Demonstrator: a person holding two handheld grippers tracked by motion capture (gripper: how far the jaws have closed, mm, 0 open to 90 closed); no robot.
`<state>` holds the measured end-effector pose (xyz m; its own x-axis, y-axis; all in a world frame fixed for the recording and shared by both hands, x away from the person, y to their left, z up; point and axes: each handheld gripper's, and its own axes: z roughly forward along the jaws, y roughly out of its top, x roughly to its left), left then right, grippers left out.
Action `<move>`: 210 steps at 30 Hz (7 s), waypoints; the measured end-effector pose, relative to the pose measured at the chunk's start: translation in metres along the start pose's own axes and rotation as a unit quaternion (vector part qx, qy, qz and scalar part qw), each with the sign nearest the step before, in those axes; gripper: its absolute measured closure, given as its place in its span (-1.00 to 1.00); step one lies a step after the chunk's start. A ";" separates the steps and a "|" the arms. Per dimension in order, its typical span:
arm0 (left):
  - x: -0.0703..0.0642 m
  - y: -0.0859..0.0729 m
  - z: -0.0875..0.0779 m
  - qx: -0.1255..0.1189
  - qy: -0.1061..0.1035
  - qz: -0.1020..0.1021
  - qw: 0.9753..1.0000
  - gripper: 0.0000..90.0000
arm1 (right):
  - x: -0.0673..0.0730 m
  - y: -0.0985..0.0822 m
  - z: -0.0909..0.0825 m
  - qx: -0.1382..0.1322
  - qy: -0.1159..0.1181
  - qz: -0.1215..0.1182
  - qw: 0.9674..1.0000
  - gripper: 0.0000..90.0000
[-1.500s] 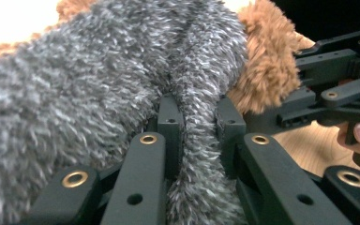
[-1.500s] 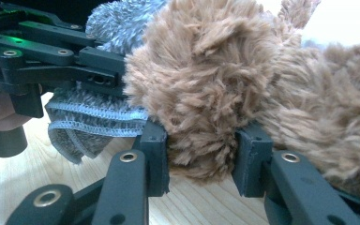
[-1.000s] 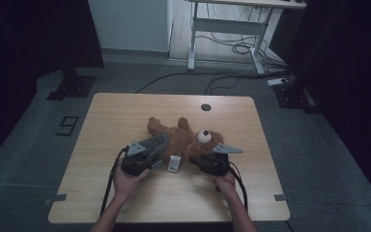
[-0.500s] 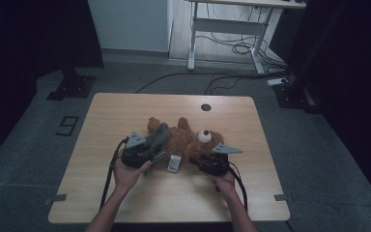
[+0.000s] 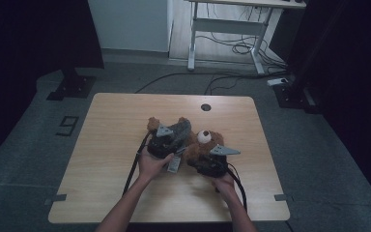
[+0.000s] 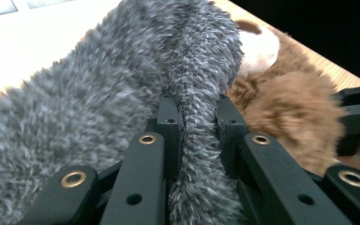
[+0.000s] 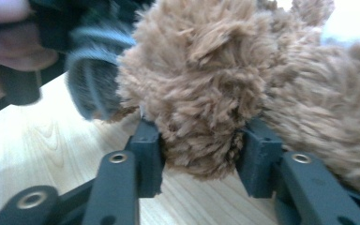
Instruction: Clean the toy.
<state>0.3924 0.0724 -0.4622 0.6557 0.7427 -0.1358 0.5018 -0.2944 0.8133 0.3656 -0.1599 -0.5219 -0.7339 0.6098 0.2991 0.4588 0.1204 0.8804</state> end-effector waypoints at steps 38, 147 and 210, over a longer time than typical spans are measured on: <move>-0.003 -0.024 -0.009 -0.007 -0.022 -0.005 1.000 0.69 | -0.054 -0.010 -0.050 0.052 -0.079 0.055 0.994 0.08; -0.030 -0.006 -0.029 -0.008 -0.025 0.034 0.999 0.70 | -0.068 -0.011 -0.053 0.012 -0.035 0.132 0.991 0.40; 0.071 -0.052 -0.027 0.054 0.038 -0.071 0.995 0.70 | -0.071 -0.014 -0.053 0.024 -0.024 0.116 0.993 0.37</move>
<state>0.3978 0.1571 -0.4983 0.5317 0.8232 -0.1989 0.6472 -0.2435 0.7224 0.3844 -0.2464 -0.5361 -0.5820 0.6620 0.4723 0.6366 0.0095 0.7712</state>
